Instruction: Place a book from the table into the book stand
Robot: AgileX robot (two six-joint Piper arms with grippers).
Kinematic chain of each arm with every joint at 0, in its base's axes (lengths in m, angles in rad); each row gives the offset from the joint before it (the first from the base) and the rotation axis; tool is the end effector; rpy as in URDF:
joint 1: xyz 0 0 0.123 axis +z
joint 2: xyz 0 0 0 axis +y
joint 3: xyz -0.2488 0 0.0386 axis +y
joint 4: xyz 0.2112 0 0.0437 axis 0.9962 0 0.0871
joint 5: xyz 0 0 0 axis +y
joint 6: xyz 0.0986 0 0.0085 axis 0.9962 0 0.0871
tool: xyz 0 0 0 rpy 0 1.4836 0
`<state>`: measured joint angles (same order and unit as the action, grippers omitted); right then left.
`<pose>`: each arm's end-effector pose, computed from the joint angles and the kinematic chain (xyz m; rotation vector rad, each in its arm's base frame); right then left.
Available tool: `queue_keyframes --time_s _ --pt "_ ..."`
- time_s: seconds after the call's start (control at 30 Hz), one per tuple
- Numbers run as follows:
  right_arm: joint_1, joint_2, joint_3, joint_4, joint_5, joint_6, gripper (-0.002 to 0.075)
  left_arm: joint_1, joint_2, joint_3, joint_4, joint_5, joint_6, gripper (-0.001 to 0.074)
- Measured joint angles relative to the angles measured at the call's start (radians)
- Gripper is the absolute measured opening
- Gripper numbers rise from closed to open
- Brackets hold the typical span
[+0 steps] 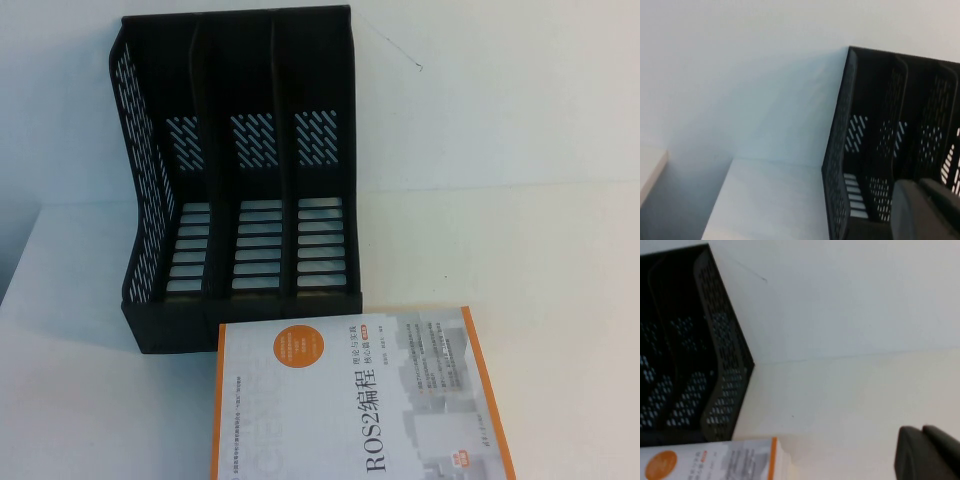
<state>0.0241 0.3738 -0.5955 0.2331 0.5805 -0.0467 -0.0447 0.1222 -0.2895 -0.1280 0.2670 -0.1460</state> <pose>0.0734 0.0143 0.3136 0.0251 1.8341 0.2381 0.0574 -0.0059 0.2688 -0.1518 1.5805 -0.2722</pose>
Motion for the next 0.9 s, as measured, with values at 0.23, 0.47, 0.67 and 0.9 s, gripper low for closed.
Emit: queue_keyframes --time_s 0.23,0.47,0.67,0.9 --pt "0.000 0.176 -0.005 0.221 -0.031 -0.112 -0.0001 0.000 0.161 -0.045 -0.051 0.123 -0.052 -0.0003" --pt "0.000 0.501 -0.014 0.263 0.099 -0.243 0.0000 0.000 0.462 -0.199 -0.199 0.407 0.103 -0.0003" --pt "0.070 0.795 -0.076 0.280 0.087 -0.300 0.0000 0.000 0.718 -0.255 -0.381 0.489 0.319 -0.0003" --pt "0.262 1.041 -0.136 0.283 -0.022 -0.298 0.0000 0.000 0.864 -0.264 -0.538 0.485 0.468 -0.0003"
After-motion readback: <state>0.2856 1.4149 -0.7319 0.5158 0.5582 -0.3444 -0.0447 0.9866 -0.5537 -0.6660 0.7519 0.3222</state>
